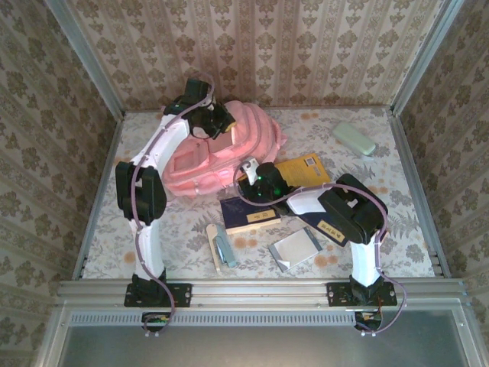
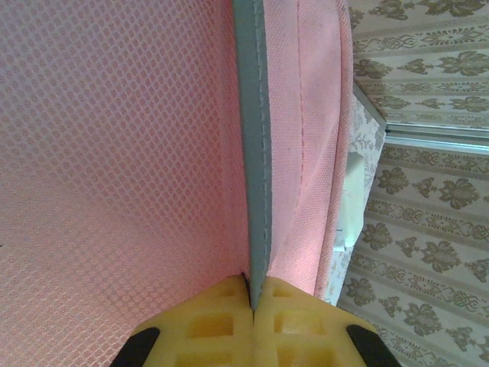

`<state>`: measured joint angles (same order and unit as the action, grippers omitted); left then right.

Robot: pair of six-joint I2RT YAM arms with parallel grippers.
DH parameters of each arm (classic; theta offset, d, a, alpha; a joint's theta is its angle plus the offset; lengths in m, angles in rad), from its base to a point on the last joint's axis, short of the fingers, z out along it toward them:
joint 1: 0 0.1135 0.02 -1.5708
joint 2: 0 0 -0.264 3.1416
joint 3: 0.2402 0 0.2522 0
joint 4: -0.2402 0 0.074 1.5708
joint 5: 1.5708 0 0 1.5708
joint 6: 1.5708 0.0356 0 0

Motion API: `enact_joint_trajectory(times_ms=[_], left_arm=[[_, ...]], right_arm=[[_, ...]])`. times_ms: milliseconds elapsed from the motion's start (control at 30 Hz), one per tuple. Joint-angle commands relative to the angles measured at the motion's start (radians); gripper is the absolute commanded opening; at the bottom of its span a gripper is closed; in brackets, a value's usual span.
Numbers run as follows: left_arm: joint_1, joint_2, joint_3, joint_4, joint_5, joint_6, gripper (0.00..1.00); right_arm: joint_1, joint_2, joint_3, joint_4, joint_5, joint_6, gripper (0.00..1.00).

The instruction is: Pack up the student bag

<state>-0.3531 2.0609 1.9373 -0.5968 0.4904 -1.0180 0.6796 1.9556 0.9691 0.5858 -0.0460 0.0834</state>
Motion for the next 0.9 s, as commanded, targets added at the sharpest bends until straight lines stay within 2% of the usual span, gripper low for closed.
enact_joint_trajectory(times_ms=[0, 433, 700, 800, 833, 867], left_arm=[[-0.003, -0.081, -0.005, 0.043, 0.022, -0.009, 0.00], [0.000, -0.057, 0.054, -0.098, -0.067, 0.190, 0.00], [-0.021, -0.053, 0.065, -0.146, -0.121, 0.299, 0.00], [-0.030, -0.050, 0.066, -0.161, -0.143, 0.339, 0.00], [-0.030, -0.051, 0.062, -0.171, -0.158, 0.339, 0.12], [-0.029, -0.056, 0.062, -0.184, -0.174, 0.334, 0.28]], right_arm=[[0.000, 0.000, 0.021, -0.037, 0.041, -0.005, 0.00], [-0.011, -0.086, 0.047, -0.333, 0.116, -0.202, 0.00], [-0.046, -0.117, 0.088, -0.450, 0.124, -0.282, 0.00], [-0.065, -0.127, 0.107, -0.494, 0.108, -0.266, 0.00], [-0.071, -0.131, 0.111, -0.504, 0.084, -0.250, 0.00], [-0.073, -0.135, 0.114, -0.514, 0.066, -0.234, 0.00]])
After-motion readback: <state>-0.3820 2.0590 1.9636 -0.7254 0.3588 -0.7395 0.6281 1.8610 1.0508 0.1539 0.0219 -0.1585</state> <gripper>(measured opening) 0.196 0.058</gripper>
